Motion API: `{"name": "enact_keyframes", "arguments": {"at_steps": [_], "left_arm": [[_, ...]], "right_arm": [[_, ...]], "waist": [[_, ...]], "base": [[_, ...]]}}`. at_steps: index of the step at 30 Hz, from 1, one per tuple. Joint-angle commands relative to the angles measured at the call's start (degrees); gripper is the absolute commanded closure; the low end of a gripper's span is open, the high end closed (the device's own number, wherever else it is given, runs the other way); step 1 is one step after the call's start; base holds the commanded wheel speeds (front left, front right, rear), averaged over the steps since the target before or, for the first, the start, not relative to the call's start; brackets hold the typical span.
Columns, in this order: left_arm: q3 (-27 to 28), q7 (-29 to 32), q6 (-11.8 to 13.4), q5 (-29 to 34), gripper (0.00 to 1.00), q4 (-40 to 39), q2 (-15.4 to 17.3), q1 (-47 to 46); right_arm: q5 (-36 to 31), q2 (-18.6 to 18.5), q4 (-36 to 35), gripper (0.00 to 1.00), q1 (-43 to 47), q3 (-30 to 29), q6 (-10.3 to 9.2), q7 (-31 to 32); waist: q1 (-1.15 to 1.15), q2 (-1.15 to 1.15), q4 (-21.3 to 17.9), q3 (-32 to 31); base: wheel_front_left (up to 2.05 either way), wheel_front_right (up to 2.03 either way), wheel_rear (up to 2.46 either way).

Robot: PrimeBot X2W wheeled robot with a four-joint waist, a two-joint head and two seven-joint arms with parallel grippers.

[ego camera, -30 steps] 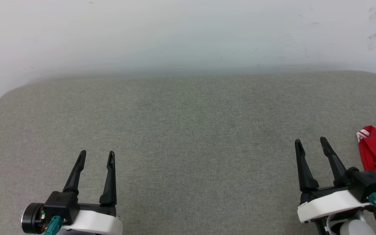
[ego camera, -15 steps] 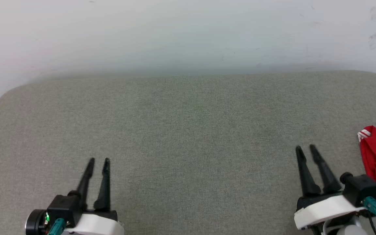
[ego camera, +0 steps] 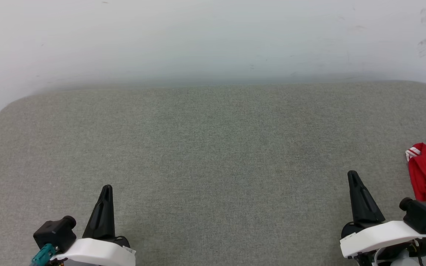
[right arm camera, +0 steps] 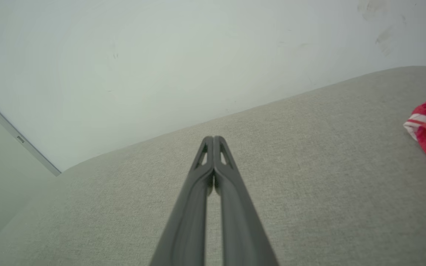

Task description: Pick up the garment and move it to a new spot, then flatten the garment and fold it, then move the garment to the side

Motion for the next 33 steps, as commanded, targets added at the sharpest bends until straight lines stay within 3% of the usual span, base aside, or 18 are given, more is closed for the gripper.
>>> {"name": "enact_keyframes", "arguments": {"at_steps": [1,33], "left_arm": [[0.3,0.5,-0.3,-3.0,1.00,-0.4,0.1,-1.7],[1.9,7.5,-1.0,-31.5,1.00,3.5,0.0,-4.7]], "right_arm": [[3.0,-0.2,-0.7,1.00,-1.3,-0.3,-0.01,0.5],[30.0,-0.4,0.7,1.00,-2.4,-2.6,-0.02,7.2]], "waist": [[0.00,0.00,0.0,0.0],[-0.01,0.00,0.4,-0.3]], "base": [[0.00,0.00,0.00],[0.00,0.00,0.00]]}}
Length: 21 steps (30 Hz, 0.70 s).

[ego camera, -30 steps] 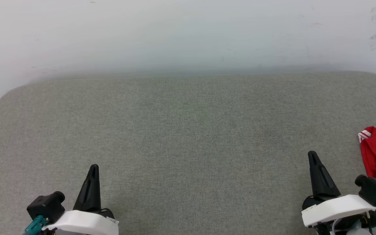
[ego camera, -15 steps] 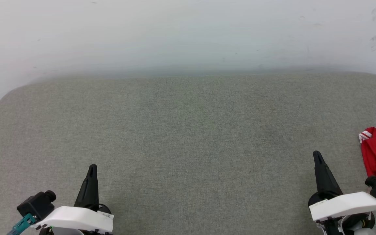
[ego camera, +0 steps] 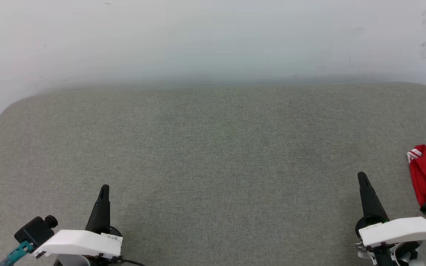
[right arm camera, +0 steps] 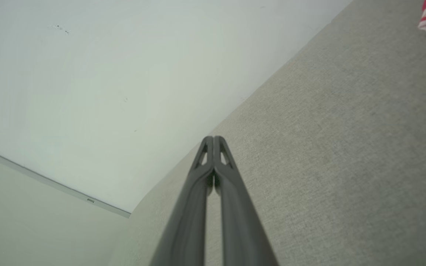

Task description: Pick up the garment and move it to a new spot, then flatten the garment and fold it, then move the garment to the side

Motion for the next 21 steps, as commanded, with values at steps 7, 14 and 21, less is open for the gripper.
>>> {"name": "enact_keyframes", "arguments": {"at_steps": [7,14,21], "left_arm": [[0.5,1.6,-0.4,-6.7,1.00,0.4,0.0,-2.2],[0.8,2.6,-0.5,-10.7,1.00,1.0,0.0,-2.6],[1.1,3.8,-0.6,-15.2,1.00,1.6,0.0,-3.0]], "right_arm": [[6.4,-0.3,-0.2,1.00,-1.9,-0.7,-0.01,1.6],[10.3,-0.3,0.0,1.00,-1.9,-1.1,-0.01,2.6],[14.5,-0.3,0.3,1.00,-2.1,-1.5,-0.02,3.7]], "waist": [[0.00,0.00,0.1,-0.1],[0.00,0.00,0.2,-0.1],[0.00,0.00,0.2,-0.2]], "base": [[0.00,0.00,0.00],[0.00,0.00,0.00],[0.00,0.00,0.00]]}}
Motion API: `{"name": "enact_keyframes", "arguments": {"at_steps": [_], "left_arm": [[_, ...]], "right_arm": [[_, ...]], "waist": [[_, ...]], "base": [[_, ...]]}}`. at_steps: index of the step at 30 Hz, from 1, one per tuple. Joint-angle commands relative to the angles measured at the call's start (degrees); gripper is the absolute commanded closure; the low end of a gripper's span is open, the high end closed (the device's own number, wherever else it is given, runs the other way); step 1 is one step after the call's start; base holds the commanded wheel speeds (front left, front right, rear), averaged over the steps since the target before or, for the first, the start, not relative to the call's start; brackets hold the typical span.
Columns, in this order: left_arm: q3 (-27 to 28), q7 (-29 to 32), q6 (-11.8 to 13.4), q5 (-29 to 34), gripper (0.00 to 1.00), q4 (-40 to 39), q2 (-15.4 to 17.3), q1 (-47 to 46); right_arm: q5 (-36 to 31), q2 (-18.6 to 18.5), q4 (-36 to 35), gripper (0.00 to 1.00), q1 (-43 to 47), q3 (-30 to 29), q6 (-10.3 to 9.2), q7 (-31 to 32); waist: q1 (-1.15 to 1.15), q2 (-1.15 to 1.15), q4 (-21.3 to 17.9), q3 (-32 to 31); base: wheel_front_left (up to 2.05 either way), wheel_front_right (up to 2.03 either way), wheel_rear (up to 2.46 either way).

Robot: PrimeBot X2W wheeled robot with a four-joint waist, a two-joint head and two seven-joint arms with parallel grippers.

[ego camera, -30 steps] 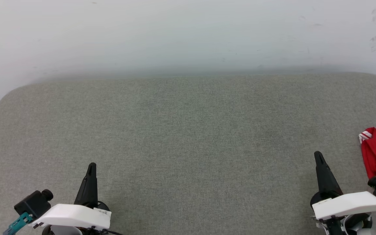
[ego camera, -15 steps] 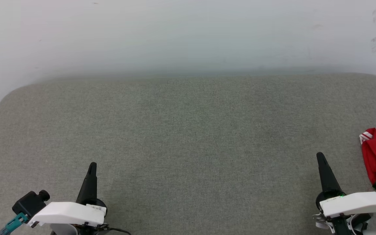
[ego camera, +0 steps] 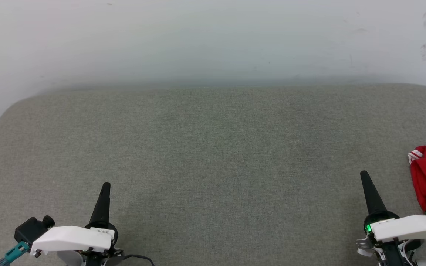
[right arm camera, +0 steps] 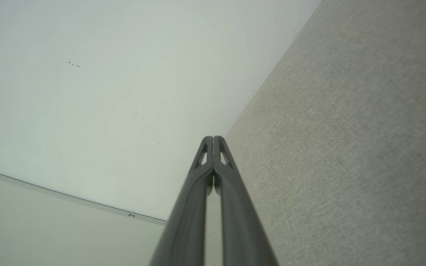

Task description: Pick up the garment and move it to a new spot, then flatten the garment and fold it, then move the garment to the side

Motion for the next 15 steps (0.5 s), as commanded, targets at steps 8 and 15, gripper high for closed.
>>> {"name": "enact_keyframes", "arguments": {"at_steps": [8,15], "left_arm": [[0.6,1.4,-0.5,-5.7,1.00,0.4,0.0,-1.7],[0.8,2.5,-0.5,-9.6,1.00,1.0,0.0,-2.0]], "right_arm": [[5.4,-0.2,-0.1,1.00,-1.4,-0.7,-0.02,1.4],[9.1,-0.2,0.1,1.00,-1.6,-1.0,-0.02,2.4]], "waist": [[0.00,0.00,0.1,-0.1],[0.00,0.00,0.2,-0.1]], "base": [[0.00,0.00,0.00],[0.00,0.00,0.00]]}}
